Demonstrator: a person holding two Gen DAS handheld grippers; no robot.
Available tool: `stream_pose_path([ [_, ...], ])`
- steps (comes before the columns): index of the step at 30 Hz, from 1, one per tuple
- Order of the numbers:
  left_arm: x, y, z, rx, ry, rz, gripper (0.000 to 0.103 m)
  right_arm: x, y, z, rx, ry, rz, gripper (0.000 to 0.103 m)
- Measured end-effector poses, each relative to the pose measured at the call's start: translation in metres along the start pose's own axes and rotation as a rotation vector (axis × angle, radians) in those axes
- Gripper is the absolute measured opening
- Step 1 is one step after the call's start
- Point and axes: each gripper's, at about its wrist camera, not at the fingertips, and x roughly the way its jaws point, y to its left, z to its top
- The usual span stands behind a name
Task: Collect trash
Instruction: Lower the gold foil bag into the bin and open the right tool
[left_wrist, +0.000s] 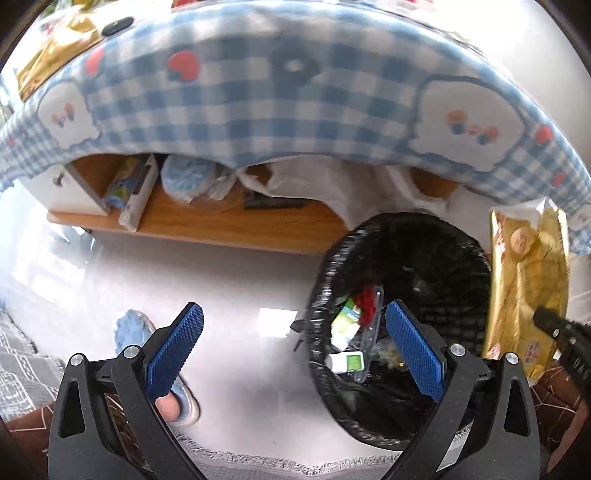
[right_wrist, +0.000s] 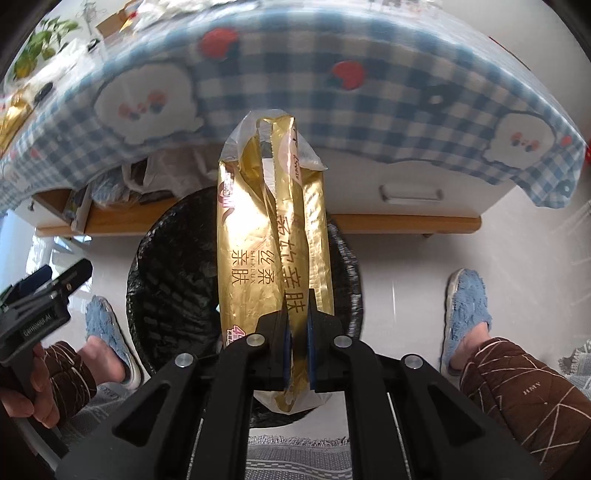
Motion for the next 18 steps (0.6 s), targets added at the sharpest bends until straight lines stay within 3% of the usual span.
stream_pose_path([
  [10,0.014,0.039,-0.011,0.005,0.005,0.027,0.096,0.042,0.033,-0.012,-0.009,0.066,-0.004,0.005],
  [18,0.019,0.043,-0.017,-0.005,0.003,0.023,0.096,0.049,0.043,-0.014,-0.018,0.074,0.01,0.005],
])
